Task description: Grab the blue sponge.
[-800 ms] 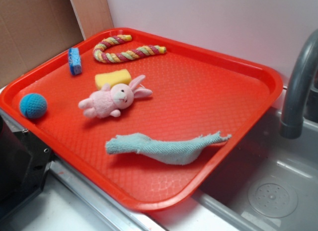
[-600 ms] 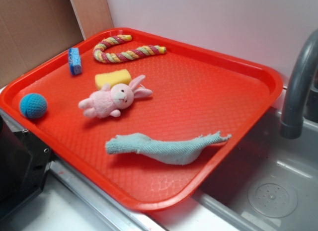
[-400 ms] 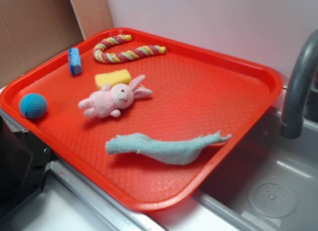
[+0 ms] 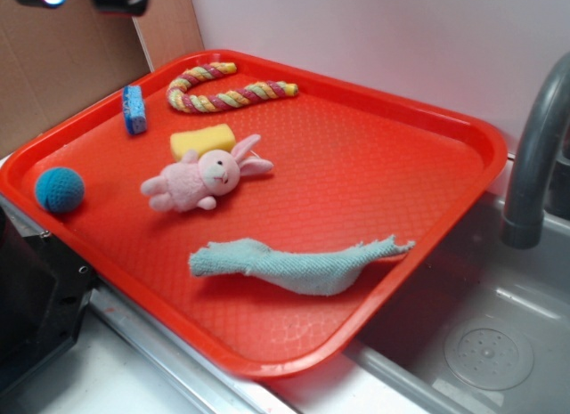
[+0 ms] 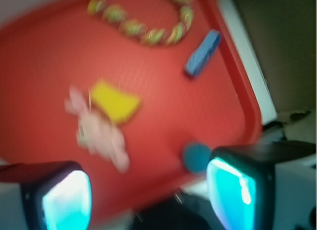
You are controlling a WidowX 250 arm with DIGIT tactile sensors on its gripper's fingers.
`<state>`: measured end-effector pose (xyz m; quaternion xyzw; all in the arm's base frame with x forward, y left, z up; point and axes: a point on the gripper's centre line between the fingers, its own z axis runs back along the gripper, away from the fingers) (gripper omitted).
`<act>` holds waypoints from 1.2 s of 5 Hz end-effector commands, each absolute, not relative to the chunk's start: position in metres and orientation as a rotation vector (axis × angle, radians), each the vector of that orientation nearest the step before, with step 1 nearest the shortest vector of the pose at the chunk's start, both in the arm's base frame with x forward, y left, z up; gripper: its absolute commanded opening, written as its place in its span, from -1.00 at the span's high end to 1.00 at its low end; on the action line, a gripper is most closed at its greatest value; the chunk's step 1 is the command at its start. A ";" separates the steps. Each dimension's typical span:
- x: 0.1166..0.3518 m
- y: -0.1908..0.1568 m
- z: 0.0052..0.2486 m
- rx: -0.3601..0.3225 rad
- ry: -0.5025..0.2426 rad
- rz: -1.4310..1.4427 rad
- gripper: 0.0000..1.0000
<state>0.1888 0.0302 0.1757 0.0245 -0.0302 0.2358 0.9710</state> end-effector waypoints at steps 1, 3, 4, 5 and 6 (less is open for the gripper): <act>0.224 0.073 0.134 0.028 -0.191 0.693 -1.00; 0.230 0.117 0.103 0.040 -0.147 0.704 -1.00; 0.242 0.124 0.095 0.071 -0.136 0.696 -1.00; 0.254 0.124 0.090 0.064 -0.138 0.707 -1.00; 0.259 0.129 0.078 0.065 -0.111 0.704 -1.00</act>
